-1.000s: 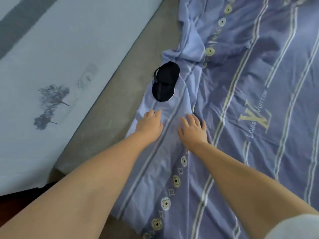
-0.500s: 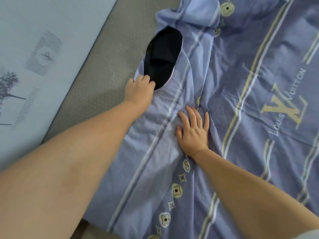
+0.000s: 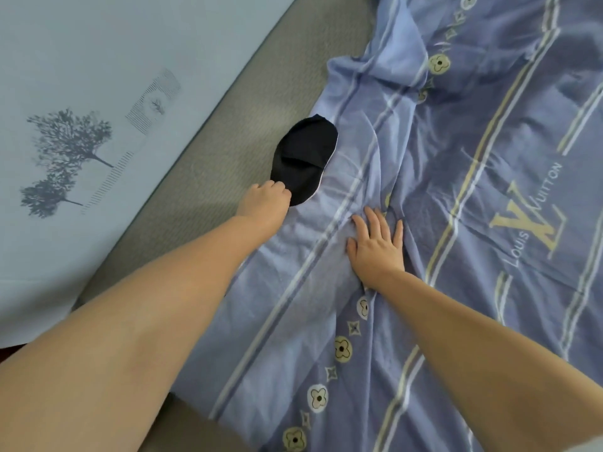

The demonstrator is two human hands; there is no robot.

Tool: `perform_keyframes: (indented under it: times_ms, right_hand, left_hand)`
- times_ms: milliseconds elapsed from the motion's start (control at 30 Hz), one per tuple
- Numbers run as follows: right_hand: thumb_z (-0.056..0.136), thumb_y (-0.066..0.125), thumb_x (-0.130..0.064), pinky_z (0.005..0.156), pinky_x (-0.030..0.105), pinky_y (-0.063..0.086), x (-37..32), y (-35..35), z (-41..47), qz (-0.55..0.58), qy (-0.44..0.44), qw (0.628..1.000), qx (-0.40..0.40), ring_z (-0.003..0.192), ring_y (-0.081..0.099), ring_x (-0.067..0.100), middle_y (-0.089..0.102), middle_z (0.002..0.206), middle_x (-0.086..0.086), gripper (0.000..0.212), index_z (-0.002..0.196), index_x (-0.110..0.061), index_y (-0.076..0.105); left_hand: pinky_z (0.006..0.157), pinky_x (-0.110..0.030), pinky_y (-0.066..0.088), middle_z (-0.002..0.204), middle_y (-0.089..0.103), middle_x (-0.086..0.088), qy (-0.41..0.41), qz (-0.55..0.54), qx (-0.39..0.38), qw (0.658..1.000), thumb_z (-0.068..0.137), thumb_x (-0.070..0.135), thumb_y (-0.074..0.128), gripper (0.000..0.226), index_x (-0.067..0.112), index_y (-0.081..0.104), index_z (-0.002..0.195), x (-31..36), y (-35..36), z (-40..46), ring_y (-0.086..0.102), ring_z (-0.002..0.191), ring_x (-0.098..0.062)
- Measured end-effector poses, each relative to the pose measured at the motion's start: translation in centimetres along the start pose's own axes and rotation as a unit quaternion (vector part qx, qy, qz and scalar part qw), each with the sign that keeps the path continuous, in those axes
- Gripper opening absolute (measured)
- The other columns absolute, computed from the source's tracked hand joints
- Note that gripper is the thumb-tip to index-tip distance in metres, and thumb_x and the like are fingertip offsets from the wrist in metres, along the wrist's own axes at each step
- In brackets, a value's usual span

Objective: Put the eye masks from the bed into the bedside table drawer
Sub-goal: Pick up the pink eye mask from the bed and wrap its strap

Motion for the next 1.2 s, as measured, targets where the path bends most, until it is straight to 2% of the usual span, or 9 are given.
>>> perform_keyframes:
  times_ms: [233,333,433,533,633,800,933,1033,1200]
  right_hand:
    - [0.089,0.048,-0.038,0.115,0.052,-0.008,-5.0,-4.5,-2.5,0.061,-0.092,0.992,0.06,0.146,-0.008,0.019,0.0,0.16,0.001,0.078,0.147,-0.024,-0.001]
    - [0.088,0.056,-0.032,0.116,0.042,0.008,-9.7,-7.9,-5.3,0.17,-0.172,0.968,0.072,0.144,0.015,0.024,0.028,0.152,0.0,0.06,0.142,-0.023,0.031]
    - [0.089,0.054,-0.021,0.065,0.024,0.04,-13.6,-11.7,-9.1,0.345,-0.115,0.931,-0.033,0.084,0.057,0.024,0.063,0.089,0.009,0.022,0.1,-0.004,0.063]
    - [0.089,0.055,-0.019,0.065,0.029,0.053,-16.7,-14.7,-14.2,0.48,-0.08,0.862,-0.141,0.075,0.062,0.024,0.064,0.084,0.017,0.025,0.098,0.003,0.062]
    - [0.09,0.056,-0.019,0.069,0.032,0.06,-19.7,-16.8,-20.7,0.536,-0.099,0.815,-0.197,0.076,0.067,0.024,0.067,0.09,0.015,0.025,0.11,-0.004,0.062]
    - [0.091,0.055,-0.019,0.067,0.039,0.044,-25.0,-17.8,-32.5,0.548,-0.161,0.779,-0.259,0.08,0.053,0.032,0.059,0.094,0.032,0.022,0.108,-0.009,0.064]
    - [0.088,0.058,-0.018,0.07,0.035,0.053,-28.6,-17.7,-40.4,0.549,-0.17,0.762,-0.297,0.084,0.064,0.027,0.068,0.099,0.022,0.024,0.105,-0.003,0.067]
    - [0.09,0.052,-0.031,0.069,0.031,0.052,-29.9,-18.4,-44.8,0.478,-0.168,0.826,-0.249,0.08,0.062,0.023,0.067,0.093,0.013,0.028,0.093,-0.009,0.069]
    - [0.091,0.035,-0.056,0.093,0.031,0.047,-30.7,-21.6,-51.0,0.378,-0.327,0.83,-0.248,0.106,0.059,0.014,0.063,0.112,-0.003,0.04,0.105,-0.029,0.06]
  left_hand:
    - [0.06,-0.031,0.031,0.088,0.056,-0.02,-0.017,-0.296,0.109,0.949,0.088,0.002,0.047,0.013,-0.005,0.055,0.08,-0.5,-4.8,-7.0,0.046,0.074,-0.027]
    - [0.062,-0.036,0.038,0.084,0.058,-0.02,-0.013,-0.345,0.135,0.929,0.085,0.002,0.051,0.011,-0.004,0.057,0.078,-0.8,-8.3,-11.3,0.052,0.071,-0.032]
    - [0.068,-0.04,0.043,0.081,0.061,-0.024,-0.054,-0.384,0.195,0.901,0.083,-0.002,0.054,0.01,-0.007,0.06,0.077,-2.4,-11.8,-17.3,0.057,0.073,-0.034]
    - [0.081,-0.032,0.048,0.094,0.065,-0.013,-0.098,-0.413,0.242,0.872,0.088,0.008,0.055,0.016,0.003,0.064,0.101,-4.9,-14.1,-24.6,0.059,0.084,-0.021]
    - [0.102,-0.034,0.04,0.127,0.054,-0.002,-0.077,-0.393,0.166,0.901,0.086,0.036,0.061,0.057,0.026,0.039,0.137,-5.6,-14.4,-33.1,0.048,0.116,-0.014]
    - [0.114,-0.032,0.019,0.154,0.023,0.006,-0.016,-0.255,0.134,0.957,0.067,0.075,0.054,0.097,0.034,0.014,0.145,-2.3,-13.8,-46.9,0.02,0.14,-0.011]
    - [0.091,-0.024,0.038,0.128,0.058,0.004,-0.065,-0.296,0.197,0.932,0.079,0.051,0.063,0.061,0.032,0.04,0.133,-0.8,-14.7,-56.7,0.052,0.112,-0.013]
    - [0.063,-0.023,0.037,0.079,0.063,0.01,-0.102,-0.314,0.212,0.92,0.087,0.039,0.059,0.006,0.035,0.054,0.085,-0.7,-15.7,-62.6,0.057,0.07,-0.007]
    - [0.062,-0.021,0.034,0.078,0.055,-0.004,-0.147,-0.511,0.15,0.834,0.091,0.03,0.054,0.028,0.003,0.058,0.088,-1.2,-17.1,-68.2,0.049,0.07,-0.01]
Point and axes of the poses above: each hand's wrist, its own z-axis towards the middle knuckle, its own y-axis out of the palm, x = y × z, the point moved 2 cm from there along z, towards the middle knuckle
